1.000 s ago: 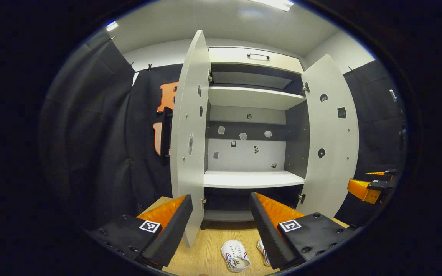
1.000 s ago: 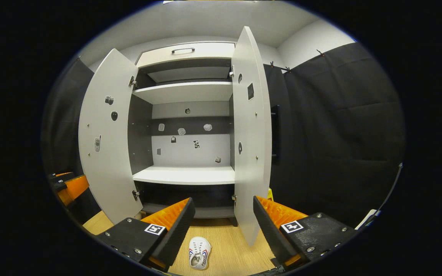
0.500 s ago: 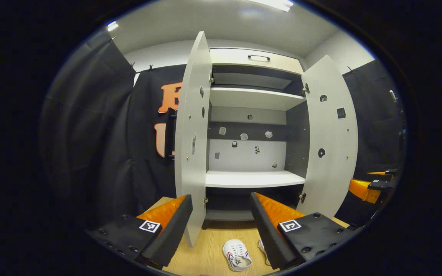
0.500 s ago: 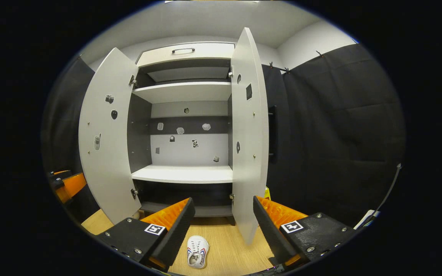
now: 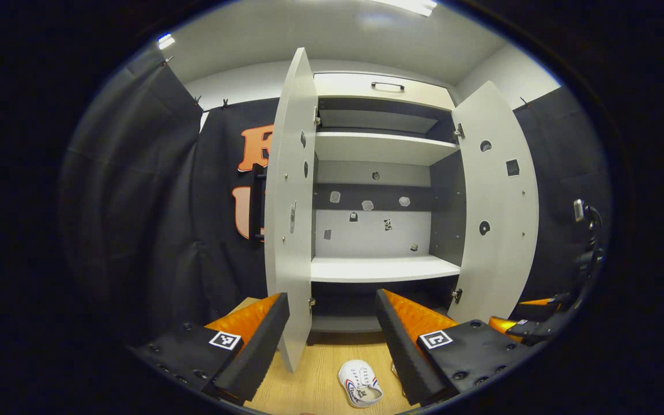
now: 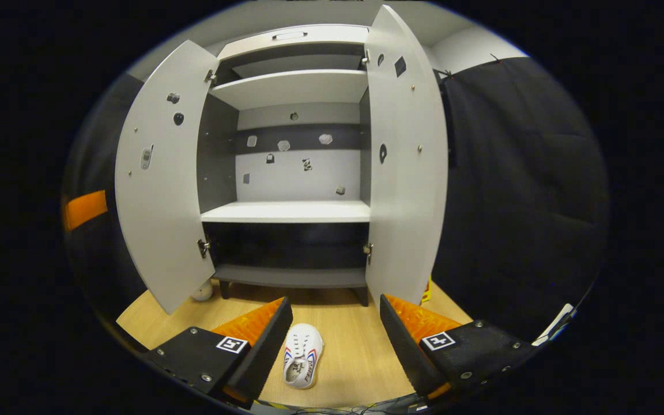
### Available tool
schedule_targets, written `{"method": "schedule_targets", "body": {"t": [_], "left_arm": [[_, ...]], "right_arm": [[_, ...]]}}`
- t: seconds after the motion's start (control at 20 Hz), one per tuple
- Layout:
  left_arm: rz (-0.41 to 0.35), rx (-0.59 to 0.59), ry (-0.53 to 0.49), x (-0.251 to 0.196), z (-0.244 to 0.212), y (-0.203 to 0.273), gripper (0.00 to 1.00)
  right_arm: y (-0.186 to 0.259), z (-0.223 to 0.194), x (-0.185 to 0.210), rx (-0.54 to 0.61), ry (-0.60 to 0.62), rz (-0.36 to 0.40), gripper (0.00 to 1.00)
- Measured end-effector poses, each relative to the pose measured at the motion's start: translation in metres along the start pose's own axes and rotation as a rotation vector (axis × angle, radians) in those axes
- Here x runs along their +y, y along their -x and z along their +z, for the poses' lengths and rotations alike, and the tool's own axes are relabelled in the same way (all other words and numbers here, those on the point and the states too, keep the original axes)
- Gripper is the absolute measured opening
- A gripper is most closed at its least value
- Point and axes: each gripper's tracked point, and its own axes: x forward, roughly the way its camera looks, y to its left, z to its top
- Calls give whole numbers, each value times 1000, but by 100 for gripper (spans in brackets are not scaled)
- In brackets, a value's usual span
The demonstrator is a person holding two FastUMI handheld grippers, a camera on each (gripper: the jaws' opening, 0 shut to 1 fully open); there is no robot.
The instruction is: Grab one shoe with the right hand and put it into the shoe cabinet, grab the other shoe with the left hand and put it into the shoe cabinet; then close the right door with the right hand and the left door with the left hand.
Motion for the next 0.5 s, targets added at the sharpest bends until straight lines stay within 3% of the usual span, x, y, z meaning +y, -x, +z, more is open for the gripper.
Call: {"method": "schedule_targets", "body": {"t": [0.2, 0.25, 0.5], "left_arm": [[40, 6, -16, 14, -2, 2, 94], [46, 14, -15, 17, -5, 2, 99], [88, 43, -30, 32, -13, 5, 99]], "right_arm": [[-43, -71, 6, 106, 31, 9, 94], [-51, -90, 6, 151, 29, 8, 94], [-94, -170, 12, 329, -19, 5, 94]]}}
